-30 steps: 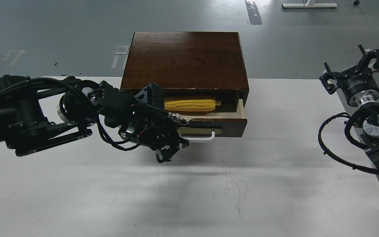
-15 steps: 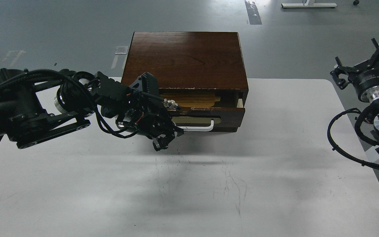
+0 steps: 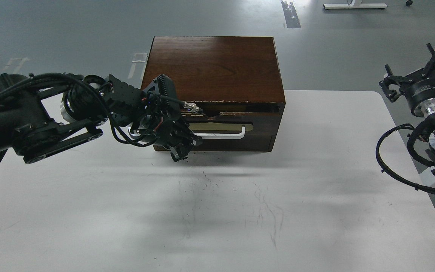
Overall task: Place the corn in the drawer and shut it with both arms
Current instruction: 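Push the drawer front with the left gripper into the box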
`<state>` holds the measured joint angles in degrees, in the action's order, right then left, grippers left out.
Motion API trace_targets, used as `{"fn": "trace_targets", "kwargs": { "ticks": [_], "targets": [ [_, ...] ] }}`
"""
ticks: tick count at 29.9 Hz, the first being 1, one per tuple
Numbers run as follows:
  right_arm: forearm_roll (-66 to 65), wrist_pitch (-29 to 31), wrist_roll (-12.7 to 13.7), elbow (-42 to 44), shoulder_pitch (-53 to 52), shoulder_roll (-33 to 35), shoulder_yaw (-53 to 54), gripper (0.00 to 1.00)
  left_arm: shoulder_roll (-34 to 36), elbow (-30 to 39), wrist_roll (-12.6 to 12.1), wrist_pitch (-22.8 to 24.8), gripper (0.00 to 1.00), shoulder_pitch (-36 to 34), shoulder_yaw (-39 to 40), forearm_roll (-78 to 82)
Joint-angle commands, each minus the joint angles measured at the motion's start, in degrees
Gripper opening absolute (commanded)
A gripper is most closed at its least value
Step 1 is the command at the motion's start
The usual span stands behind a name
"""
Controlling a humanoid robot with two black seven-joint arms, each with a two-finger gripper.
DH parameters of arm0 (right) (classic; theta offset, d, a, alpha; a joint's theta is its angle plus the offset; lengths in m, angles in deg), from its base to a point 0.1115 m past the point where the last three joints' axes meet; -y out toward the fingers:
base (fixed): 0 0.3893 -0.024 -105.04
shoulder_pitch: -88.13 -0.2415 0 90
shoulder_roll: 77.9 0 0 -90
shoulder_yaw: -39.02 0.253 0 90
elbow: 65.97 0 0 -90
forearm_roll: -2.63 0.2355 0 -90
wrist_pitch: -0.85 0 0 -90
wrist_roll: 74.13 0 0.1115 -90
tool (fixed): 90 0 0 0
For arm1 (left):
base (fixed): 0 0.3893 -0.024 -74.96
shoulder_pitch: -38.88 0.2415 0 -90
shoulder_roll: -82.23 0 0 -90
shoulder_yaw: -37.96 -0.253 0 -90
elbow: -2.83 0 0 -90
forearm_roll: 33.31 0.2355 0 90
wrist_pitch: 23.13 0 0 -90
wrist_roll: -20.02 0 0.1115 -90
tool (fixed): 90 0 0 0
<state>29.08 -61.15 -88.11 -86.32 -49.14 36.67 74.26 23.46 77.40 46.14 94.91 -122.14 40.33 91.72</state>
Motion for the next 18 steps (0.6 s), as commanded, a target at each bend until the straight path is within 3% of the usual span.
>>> {"fn": "trace_targets", "kwargs": {
  "ticks": [1,18],
  "targets": [
    [0.0,0.0,0.0,0.0,0.0,0.0,0.0,1.0,-0.1,0.0,0.0,0.0,0.0,0.1,0.0,0.0],
    [0.0,0.0,-0.1,-0.1,0.3,0.0,-0.2,1.0,-2.7,-4.3,0.1,0.0,0.0,-0.9,-0.1,0.0]
  ]
}}
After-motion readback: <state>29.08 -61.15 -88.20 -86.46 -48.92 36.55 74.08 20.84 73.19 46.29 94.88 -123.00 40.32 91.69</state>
